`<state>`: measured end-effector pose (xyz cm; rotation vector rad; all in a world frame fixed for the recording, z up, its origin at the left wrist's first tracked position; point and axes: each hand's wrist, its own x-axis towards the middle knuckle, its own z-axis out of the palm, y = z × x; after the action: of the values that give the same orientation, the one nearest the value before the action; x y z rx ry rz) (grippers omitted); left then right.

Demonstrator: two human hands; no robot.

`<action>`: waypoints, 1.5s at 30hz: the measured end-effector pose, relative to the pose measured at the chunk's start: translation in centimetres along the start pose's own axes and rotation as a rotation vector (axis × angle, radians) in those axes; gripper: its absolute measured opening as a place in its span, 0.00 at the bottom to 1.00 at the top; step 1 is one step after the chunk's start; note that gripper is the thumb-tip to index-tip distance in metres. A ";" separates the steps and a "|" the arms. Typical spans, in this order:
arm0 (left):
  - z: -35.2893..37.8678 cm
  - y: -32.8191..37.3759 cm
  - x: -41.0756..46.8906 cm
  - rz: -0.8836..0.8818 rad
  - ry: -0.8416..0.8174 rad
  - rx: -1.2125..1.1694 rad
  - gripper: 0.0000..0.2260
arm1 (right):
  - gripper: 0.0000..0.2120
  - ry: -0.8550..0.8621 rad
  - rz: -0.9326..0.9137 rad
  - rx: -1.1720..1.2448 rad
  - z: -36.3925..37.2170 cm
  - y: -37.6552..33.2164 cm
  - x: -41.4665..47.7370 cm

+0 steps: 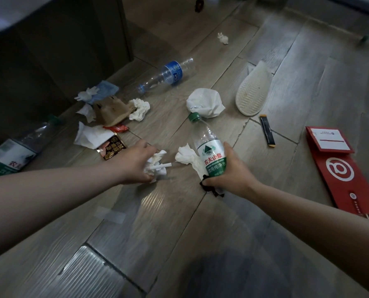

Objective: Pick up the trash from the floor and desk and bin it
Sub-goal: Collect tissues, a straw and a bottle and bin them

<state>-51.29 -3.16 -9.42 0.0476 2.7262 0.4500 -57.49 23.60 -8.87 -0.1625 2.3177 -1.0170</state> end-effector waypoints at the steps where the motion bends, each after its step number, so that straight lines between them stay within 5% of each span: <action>1: 0.0 0.0 -0.1 -0.001 0.002 0.005 0.32 | 0.52 -0.009 0.006 -0.007 0.4 0.0 -0.1; 10: 0.1 -0.4 -0.7 0.006 0.002 0.005 0.34 | 0.55 0.037 -0.001 -0.201 2.4 -0.5 0.0; 18: -0.2 -0.3 -0.8 -0.007 -0.002 0.030 0.35 | 0.48 0.008 -0.029 -0.112 1.9 -0.6 -0.4; 35: -0.5 0.4 -2.0 0.010 0.010 0.059 0.32 | 0.52 0.014 -0.071 -0.041 0.7 0.2 -2.2; 40: -0.5 0.5 -1.9 0.006 0.011 0.083 0.30 | 0.65 0.028 -0.081 -0.347 2.2 1.0 -3.0; 45: -0.1 0.7 -1.7 0.021 -0.013 0.090 0.29 | 0.59 0.068 -0.156 -0.513 2.4 1.3 -2.6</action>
<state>-49.76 -2.73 -8.46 0.1022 2.7340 0.3307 -53.85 23.89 -9.85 -0.5245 2.6174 -0.4804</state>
